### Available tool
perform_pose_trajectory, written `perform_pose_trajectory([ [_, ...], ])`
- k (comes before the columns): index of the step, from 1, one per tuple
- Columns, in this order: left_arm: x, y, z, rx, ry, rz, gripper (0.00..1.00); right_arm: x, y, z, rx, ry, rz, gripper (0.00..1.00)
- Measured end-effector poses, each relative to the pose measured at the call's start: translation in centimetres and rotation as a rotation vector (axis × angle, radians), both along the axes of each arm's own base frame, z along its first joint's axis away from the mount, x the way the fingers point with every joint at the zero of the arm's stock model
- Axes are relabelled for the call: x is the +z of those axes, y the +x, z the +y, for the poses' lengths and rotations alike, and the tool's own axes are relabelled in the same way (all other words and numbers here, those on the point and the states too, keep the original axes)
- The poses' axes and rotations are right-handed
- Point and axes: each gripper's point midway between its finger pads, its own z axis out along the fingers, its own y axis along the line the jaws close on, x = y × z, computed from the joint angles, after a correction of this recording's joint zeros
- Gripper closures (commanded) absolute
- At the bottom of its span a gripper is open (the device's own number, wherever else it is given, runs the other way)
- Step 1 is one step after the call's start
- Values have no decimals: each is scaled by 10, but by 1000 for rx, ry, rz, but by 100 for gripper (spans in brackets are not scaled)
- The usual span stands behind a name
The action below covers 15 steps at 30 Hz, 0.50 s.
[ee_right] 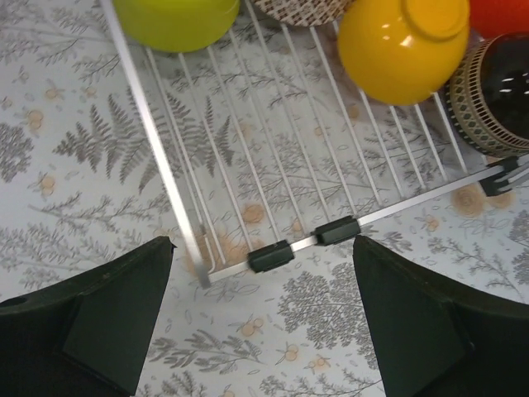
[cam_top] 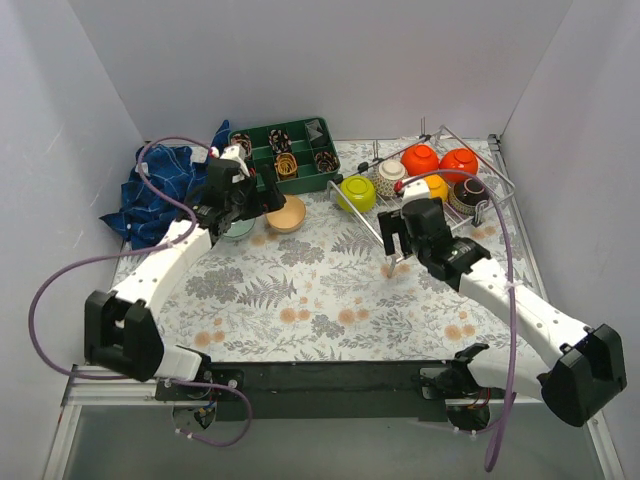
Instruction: Unload the bowls from the dish rack
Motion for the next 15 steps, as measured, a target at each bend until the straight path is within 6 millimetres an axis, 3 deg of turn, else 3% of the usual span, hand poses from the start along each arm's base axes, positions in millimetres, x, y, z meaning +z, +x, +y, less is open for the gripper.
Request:
perform_pose_trajectory([
  [3,32,-26,7,-6,-22,-66,2,12,22,-14,-48,-22,-16,2],
  [7,46,-71,24,1,-33,-116,2,18,57,-37,-100,-71,-25,2],
  [10,40,-100,33,6,-49,-130,2,14,84,-56,-123,-156,-15,2],
  [15,6,-129,42,17,-59,-85,2,7,125,-67,-97,-304,-3,1],
])
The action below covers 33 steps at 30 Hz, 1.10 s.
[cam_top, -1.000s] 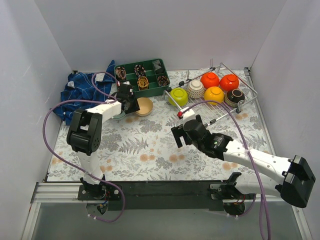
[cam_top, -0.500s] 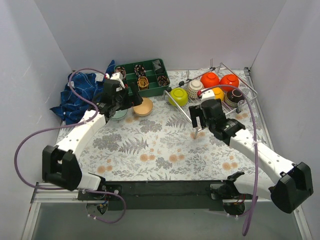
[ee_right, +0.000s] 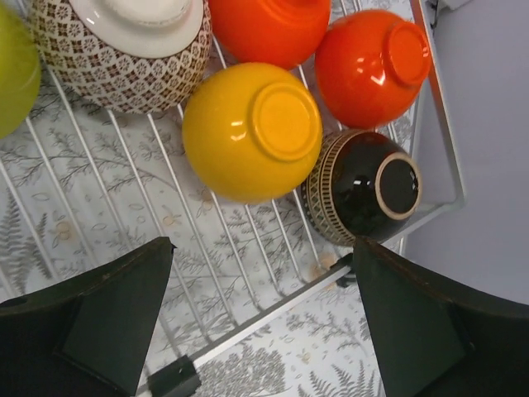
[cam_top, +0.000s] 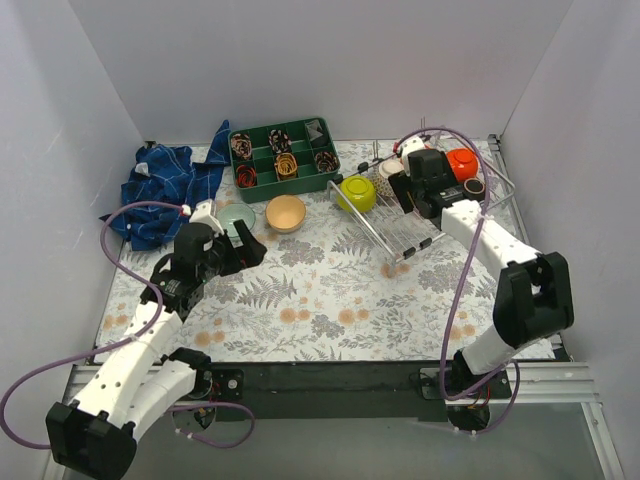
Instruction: Unload the bowls from the dish rack
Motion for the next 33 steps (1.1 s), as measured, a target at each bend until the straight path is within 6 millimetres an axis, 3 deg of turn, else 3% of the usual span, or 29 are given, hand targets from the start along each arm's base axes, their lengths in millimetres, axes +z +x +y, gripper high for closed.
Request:
perform_pose_trajectory([
  [8,-39,-13,12,45,32,70,2,-27,42,1,118,-227,70,1],
  [17,-49,-8,16,61,71,85,2,-81,58,-3,214,-405,188,1],
  [33,-53,-7,16,62,80,102,2,-81,71,-2,237,-482,160,2],
])
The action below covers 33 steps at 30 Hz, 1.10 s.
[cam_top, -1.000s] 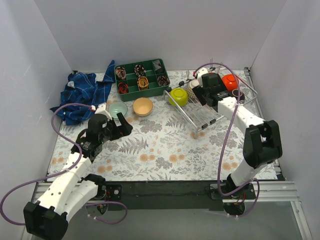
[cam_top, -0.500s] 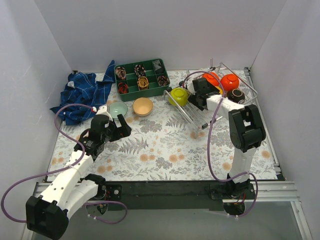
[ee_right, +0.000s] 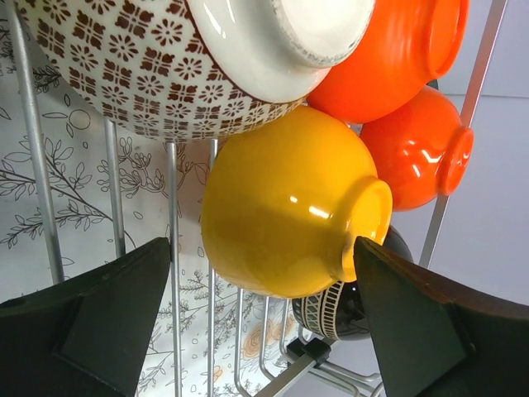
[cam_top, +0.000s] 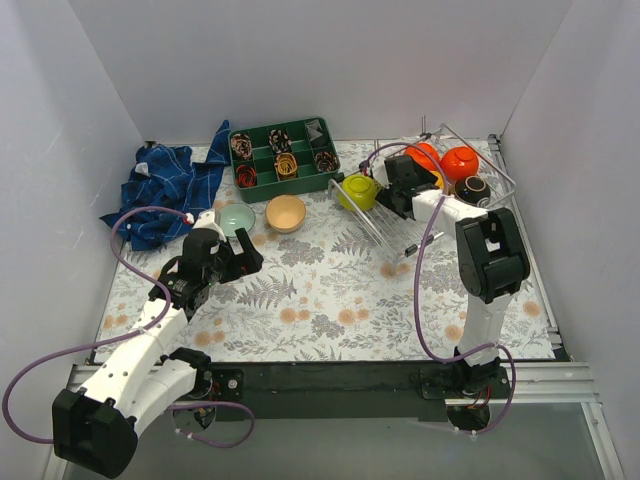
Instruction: Unload the bowls from the dish rack
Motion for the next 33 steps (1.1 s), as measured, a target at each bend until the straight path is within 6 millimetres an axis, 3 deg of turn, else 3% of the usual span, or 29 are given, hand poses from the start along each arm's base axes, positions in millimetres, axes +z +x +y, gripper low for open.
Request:
perform_pose_trajectory([
  [18,-4,0,0,-2,9,14,2,22,12,-7,-12,-4,-81,3],
  [33,-7,-4,2,-4,17,31,2,0,11,-5,9,21,-44,2],
])
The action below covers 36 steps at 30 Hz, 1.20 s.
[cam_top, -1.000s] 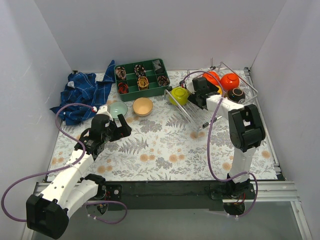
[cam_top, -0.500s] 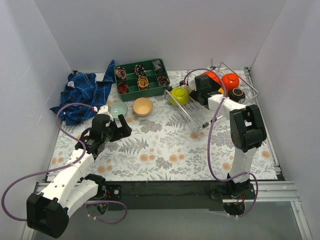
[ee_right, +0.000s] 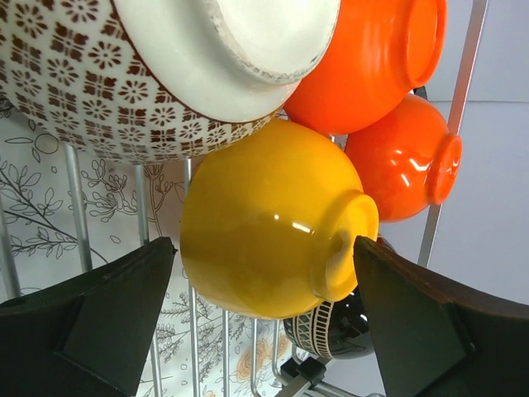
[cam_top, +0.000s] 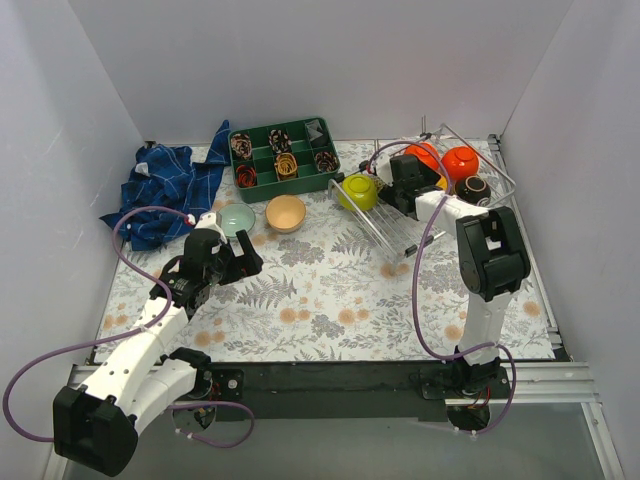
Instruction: Unload the bowls from the dish rack
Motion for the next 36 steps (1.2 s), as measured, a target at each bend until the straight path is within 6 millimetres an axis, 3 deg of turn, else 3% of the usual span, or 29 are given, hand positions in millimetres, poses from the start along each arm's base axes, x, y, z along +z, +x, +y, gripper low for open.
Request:
perform_pose_trajectory([
  [6,0,-1,1,2,2,2,2,-7,4,-4,-16,-7,-6,4],
  [10,1,-1,1,3,2,0,2,-6,6,-7,-30,-19,-21,11],
  [16,3,-2,1,3,2,0,2,-6,5,-6,-34,-34,-32,28],
  [21,8,-1,1,4,-1,-11,2,-4,-1,-1,-26,-44,-43,49],
  [29,17,-1,1,3,-10,-37,2,21,-23,23,13,-8,-67,67],
  [36,26,0,0,1,-22,-63,2,47,-39,34,9,73,-104,73],
])
